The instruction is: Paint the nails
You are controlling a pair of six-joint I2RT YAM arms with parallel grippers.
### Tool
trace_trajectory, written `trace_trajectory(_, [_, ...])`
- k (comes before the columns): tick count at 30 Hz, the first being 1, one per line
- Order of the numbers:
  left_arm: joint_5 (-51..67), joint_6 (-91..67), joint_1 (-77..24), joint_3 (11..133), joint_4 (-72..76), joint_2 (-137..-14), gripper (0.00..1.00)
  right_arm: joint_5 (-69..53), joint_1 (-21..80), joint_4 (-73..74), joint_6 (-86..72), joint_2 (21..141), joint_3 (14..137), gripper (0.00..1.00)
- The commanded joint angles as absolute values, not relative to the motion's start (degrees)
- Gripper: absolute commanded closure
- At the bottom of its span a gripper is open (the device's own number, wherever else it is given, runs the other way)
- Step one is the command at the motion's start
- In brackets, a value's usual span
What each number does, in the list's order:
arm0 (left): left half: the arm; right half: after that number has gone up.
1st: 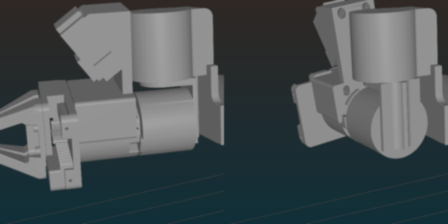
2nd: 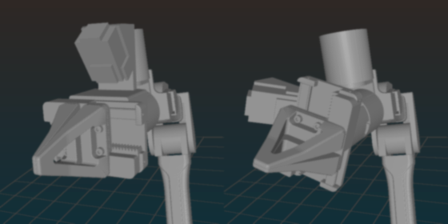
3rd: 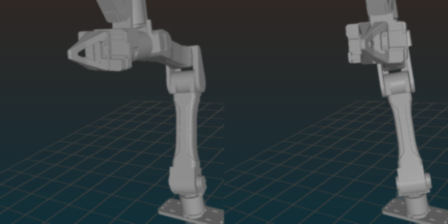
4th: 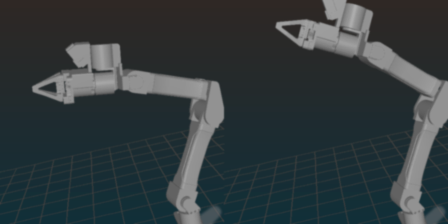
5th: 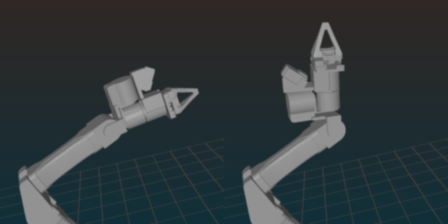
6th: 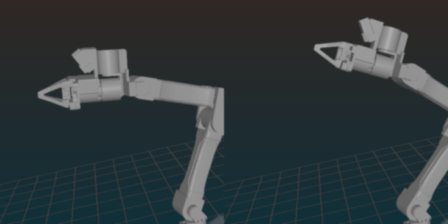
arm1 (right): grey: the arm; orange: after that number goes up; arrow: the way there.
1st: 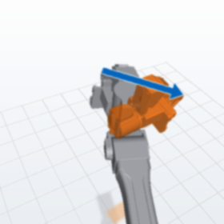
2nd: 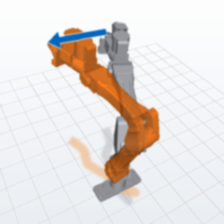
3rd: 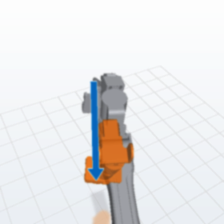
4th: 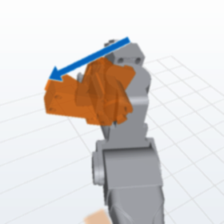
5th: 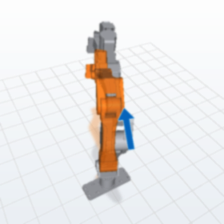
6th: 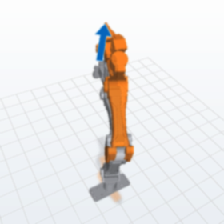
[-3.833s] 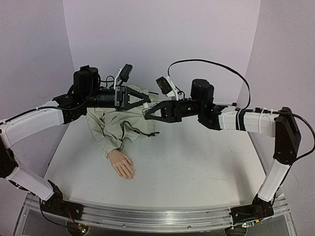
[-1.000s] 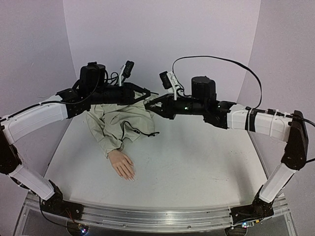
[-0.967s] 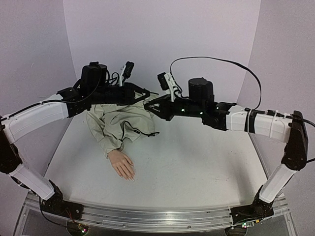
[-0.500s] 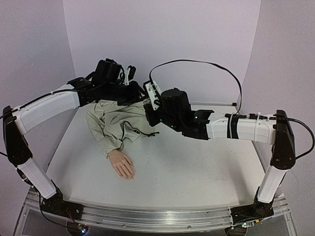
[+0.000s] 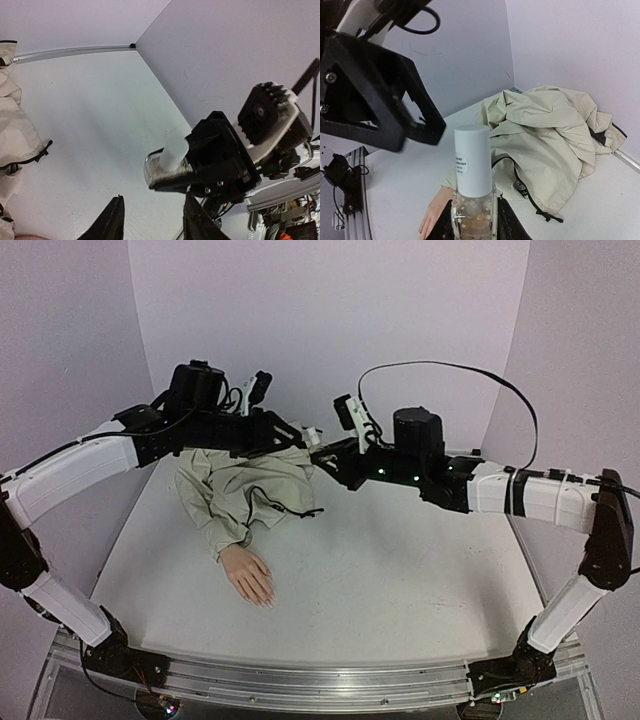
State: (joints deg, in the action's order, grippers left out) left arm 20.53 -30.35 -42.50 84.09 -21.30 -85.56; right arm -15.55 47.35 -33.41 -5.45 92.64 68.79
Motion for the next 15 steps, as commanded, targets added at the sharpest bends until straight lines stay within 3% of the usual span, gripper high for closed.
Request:
trace_trajectory(1, [27.39, -29.55, -40.46, 80.32, -12.4, -78.37, 0.53, -26.8, 44.45, -41.03, -12.64, 86.75, 67.63, 1.0])
trace_trajectory(3, [29.4, -29.33, -40.43, 79.92, -11.48, -77.68, 0.45, -29.55, 43.98, -41.28, -14.29, 86.42, 67.74, 1.0])
trace_trajectory(6, [35.98, -29.01, -40.43, 80.24, -9.97, -78.25, 0.39, -39.95, 43.86, -42.63, -16.21, 87.5, 69.26, 1.0])
trace_trajectory(10, [42.46, -29.52, -40.43, 79.32, -4.75, -78.13, 0.37, -54.51, 43.86, -49.95, -23.36, 90.93, 72.03, 1.0])
trace_trajectory(15, [46.74, -30.1, -40.72, 79.02, -1.88, -78.24, 0.39, -54.88, 43.86, -53.12, -27.15, 92.52, 72.93, 1.0])
